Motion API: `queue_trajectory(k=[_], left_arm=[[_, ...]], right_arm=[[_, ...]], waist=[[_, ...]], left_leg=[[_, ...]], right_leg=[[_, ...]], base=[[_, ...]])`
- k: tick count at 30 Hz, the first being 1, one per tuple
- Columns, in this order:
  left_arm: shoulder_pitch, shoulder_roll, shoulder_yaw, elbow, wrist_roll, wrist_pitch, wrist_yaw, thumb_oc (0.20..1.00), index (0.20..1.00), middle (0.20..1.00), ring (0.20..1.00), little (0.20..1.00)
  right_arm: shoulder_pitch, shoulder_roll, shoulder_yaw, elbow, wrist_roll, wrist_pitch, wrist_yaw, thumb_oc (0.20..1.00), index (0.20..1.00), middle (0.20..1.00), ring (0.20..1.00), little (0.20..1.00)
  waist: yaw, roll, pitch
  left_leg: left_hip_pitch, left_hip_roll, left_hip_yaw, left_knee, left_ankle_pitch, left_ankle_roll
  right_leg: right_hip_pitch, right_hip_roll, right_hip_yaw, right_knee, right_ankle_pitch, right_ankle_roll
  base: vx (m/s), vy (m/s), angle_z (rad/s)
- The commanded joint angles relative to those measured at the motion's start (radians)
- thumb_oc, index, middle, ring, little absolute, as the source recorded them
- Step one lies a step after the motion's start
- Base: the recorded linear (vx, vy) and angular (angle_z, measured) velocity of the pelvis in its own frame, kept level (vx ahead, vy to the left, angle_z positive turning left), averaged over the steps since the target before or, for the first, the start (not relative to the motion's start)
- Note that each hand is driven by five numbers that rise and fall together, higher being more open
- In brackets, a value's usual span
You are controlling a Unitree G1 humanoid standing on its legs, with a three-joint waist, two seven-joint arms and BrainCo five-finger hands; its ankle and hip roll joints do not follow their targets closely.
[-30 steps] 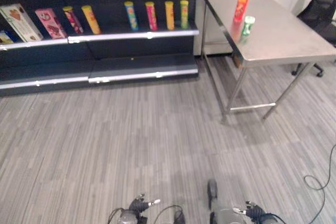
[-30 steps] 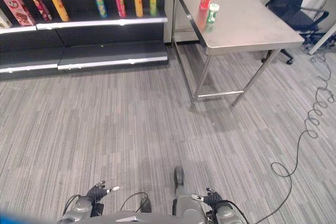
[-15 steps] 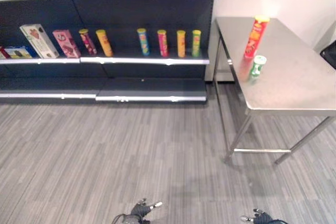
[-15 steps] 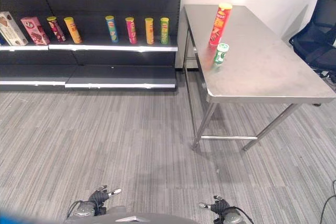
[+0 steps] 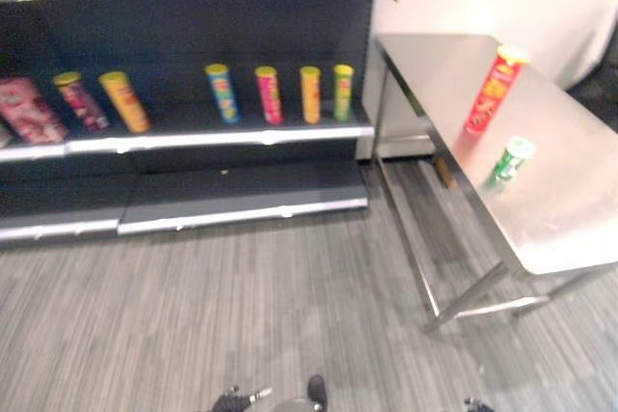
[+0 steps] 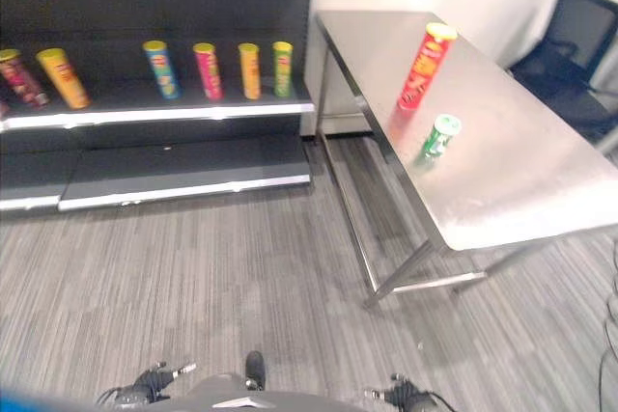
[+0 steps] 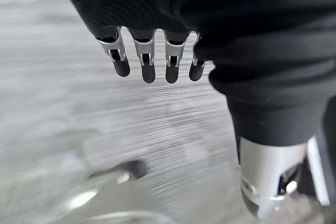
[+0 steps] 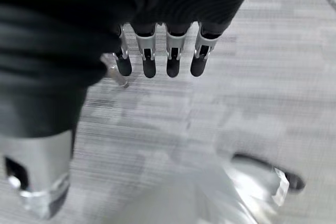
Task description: Put the goods on the table back onto the shelves and tidy them up.
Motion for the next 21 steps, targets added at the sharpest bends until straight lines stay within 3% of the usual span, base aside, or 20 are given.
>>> queue_trajectory(k=[1,2,3,4,5,6,7,14,18,21], left_arm=[[0.008,-0.004,-0.006,-0.038,0.05,-0.009,0.008,1.0,1.0,1.0,1.0,1.0],[0.008,-0.004,-0.016,-0.033,0.066,-0.006,0.003,1.0,1.0,1.0,1.0,1.0],[0.005,-0.004,-0.02,-0.031,0.071,-0.007,0.0,1.0,1.0,1.0,1.0,1.0],[0.002,-0.005,-0.027,-0.028,0.086,-0.006,0.001,1.0,1.0,1.0,1.0,1.0],[0.0,-0.007,-0.031,-0.027,0.089,-0.007,0.001,1.0,1.0,1.0,1.0,1.0],[-0.006,-0.011,-0.04,-0.022,0.107,-0.005,0.0,1.0,1.0,1.0,1.0,1.0],[-0.014,-0.015,-0.044,-0.026,0.116,-0.006,0.0,1.0,1.0,1.0,1.0,1.0],[-0.001,-0.038,-0.051,-0.021,0.13,-0.009,-0.005,1.0,1.0,1.0,1.0,1.0],[0.006,-0.047,-0.054,-0.012,0.137,-0.005,-0.007,1.0,1.0,1.0,1.0,1.0],[-0.003,-0.051,-0.064,-0.026,0.131,-0.007,-0.005,1.0,1.0,1.0,1.0,1.0]], right_arm=[[-0.061,-0.035,-0.004,-0.03,0.009,-0.01,-0.004,1.0,1.0,1.0,1.0,1.0],[-0.055,-0.033,-0.015,-0.031,0.015,-0.009,-0.006,1.0,1.0,1.0,1.0,1.0],[-0.052,-0.033,-0.016,-0.028,0.017,-0.008,-0.007,1.0,1.0,1.0,1.0,1.0],[-0.045,-0.034,-0.018,-0.02,0.019,-0.005,-0.01,1.0,1.0,1.0,1.0,1.0],[-0.045,-0.033,-0.017,-0.017,0.019,-0.003,-0.011,1.0,1.0,1.0,1.0,1.0],[-0.049,-0.033,-0.019,-0.014,0.018,0.003,-0.01,1.0,1.0,1.0,1.0,1.0],[-0.054,-0.033,-0.018,-0.016,0.012,0.004,-0.008,1.0,1.0,1.0,1.0,1.0],[-0.039,-0.047,-0.033,0.002,0.018,0.0,-0.011,1.0,1.0,1.0,1.0,1.0],[-0.035,-0.061,-0.041,0.003,0.037,-0.009,-0.014,1.0,1.0,1.0,1.0,1.0],[-0.036,-0.069,-0.037,0.003,0.045,-0.014,-0.014,1.0,1.0,1.0,1.0,1.0]], waist=[[0.024,0.001,0.027],[0.015,0.009,0.034],[0.012,0.015,0.036],[0.012,0.031,0.037],[0.016,0.034,0.038],[0.018,0.026,0.039],[0.02,0.018,0.043],[0.02,0.005,0.013],[0.014,-0.001,-0.006],[0.007,-0.011,0.006]], left_leg=[[0.1,0.036,-0.04,-0.103,-0.047,-0.075],[0.122,0.034,-0.024,-0.103,-0.066,-0.071],[0.131,0.039,-0.023,-0.103,-0.072,-0.074],[0.139,0.058,-0.008,-0.103,-0.083,-0.084],[0.141,0.062,0.002,-0.103,-0.086,-0.087],[0.153,0.058,0.024,-0.103,-0.099,-0.09],[0.17,0.059,0.048,-0.103,-0.11,-0.096],[0.227,0.073,0.061,-0.103,-0.142,-0.114],[0.277,0.114,0.091,-0.096,-0.144,-0.153],[0.238,0.153,0.097,0.074,-0.134,-0.188]], right_leg=[[-0.051,0.019,-0.05,-0.21,0.151,0.001],[-0.091,-0.005,-0.083,-0.167,0.149,-0.009],[-0.093,-0.001,-0.101,-0.217,0.133,-0.021],[-0.079,0.016,-0.142,-0.385,0.1,-0.028],[-0.076,0.028,-0.152,-0.488,0.118,-0.024],[-0.083,0.042,-0.164,-0.678,0.173,-0.002],[-0.088,0.048,-0.183,-0.782,0.214,0.022],[-0.036,0.056,-0.184,-0.782,0.202,0.009],[0.017,0.091,-0.19,-0.782,0.156,-0.018],[0.057,0.115,-0.176,-0.782,0.119,-0.054]], base=[[0.15,0.169,0.27],[0.16,0.118,0.47],[0.28,0.116,0.53],[0.23,0.005,0.06],[0.27,-0.061,-0.74],[0.26,-0.119,-0.98],[0.21,-0.104,-0.9],[0.23,-0.155,0.04],[0.23,-0.248,0.16],[0.2,-0.315,-0.27]])
